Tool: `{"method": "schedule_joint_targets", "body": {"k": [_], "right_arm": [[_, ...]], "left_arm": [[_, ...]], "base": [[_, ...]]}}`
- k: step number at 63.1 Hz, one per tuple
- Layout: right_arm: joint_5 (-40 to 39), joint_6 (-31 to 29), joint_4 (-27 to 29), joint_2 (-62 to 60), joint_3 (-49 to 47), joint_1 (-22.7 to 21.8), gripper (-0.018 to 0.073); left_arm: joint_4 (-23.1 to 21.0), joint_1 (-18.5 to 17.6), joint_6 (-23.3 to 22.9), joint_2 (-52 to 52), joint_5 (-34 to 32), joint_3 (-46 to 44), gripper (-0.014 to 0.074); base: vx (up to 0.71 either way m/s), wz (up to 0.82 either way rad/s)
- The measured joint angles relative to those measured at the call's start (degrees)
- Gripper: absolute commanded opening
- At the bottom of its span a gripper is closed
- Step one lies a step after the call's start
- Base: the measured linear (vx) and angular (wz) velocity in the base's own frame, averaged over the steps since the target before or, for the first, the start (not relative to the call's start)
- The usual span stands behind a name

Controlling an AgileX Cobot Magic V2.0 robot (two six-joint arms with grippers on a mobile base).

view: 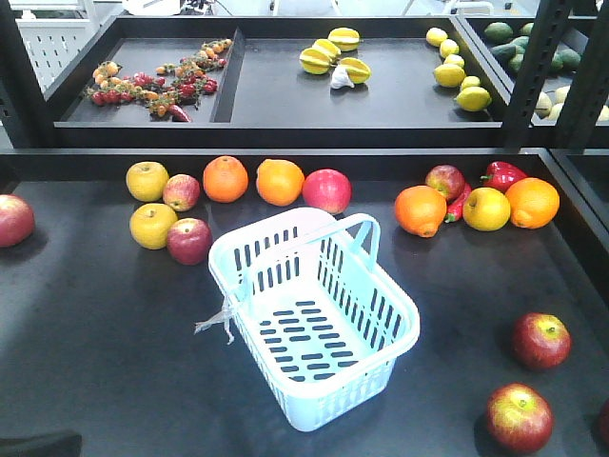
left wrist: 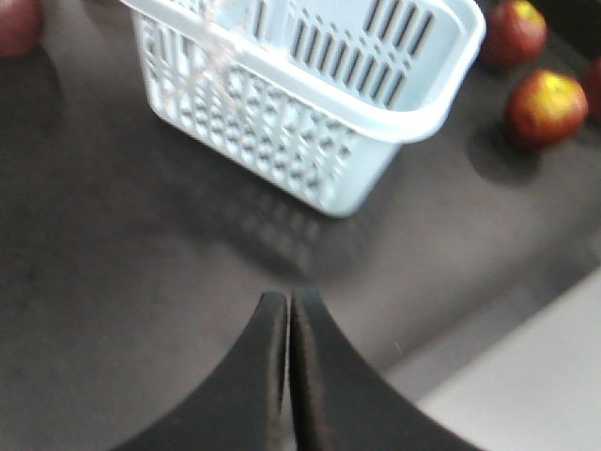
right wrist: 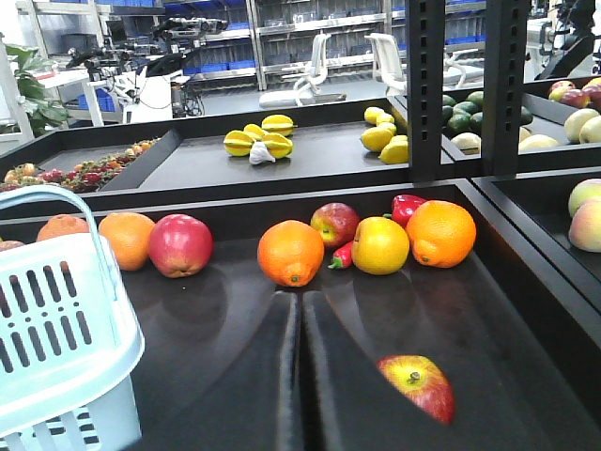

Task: Pick three apples into basket with both arms
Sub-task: 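Open the left gripper and withdraw it from the basket handle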

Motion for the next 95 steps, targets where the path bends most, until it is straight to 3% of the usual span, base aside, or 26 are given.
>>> {"method": "schedule_joint_targets", "body": {"k": [8, 26, 53, 63, 74, 79, 84, 95], "right_arm": [[0.0, 0.0, 0.0, 0.0, 0.0, 0.0, -0.0001], [-0.47, 0.7, 0.66, 0.0, 0.0, 0.0, -0.0001], [-16.56, 16.34, 24.31, 0.0, -0.61, 0.0, -0.0001], [-4.47, 12.9, 20.42, 1.68, -13.61, 0.0, -0.0001], [20.58, 2.2, 11.96, 13.97, -33.24, 0.0, 0.0017], [30.37, -3.26, 10.74, 21.42, -39.79, 0.0, 0.0078], [37.65, -7.87, 10.29, 28.94, -43.77, 0.0, 0.0205], [42.25, -12.79, 9.1, 42.89, -45.32, 0.0, 0.063]], "left_arm": [[-0.59, 0.0, 0.06, -2.28, -5.86, 0.63, -0.0008], [-0.59, 0.0, 0.06, -2.43, -4.95, 0.63, -0.0008], [-0.59, 0.0, 0.06, -2.43, -4.74, 0.63, -0.0008], [-0.59, 0.0, 0.06, -2.43, -4.74, 0.63, -0.0008], [-0.59, 0.0, 0.06, -2.43, -4.74, 0.63, -0.0008], [-0.59, 0.0, 0.06, -2.43, -4.74, 0.63, -0.0008], [-0.59, 0.0, 0.06, -2.43, -4.74, 0.63, -0.0008], [-0.59, 0.0, 0.06, -2.43, -4.74, 0.63, -0.0008]], "base": [[0.0, 0.0], [0.0, 0.0], [0.0, 0.0], [0.0, 0.0], [0.0, 0.0], [0.0, 0.0], [0.0, 0.0], [0.0, 0.0]]}}
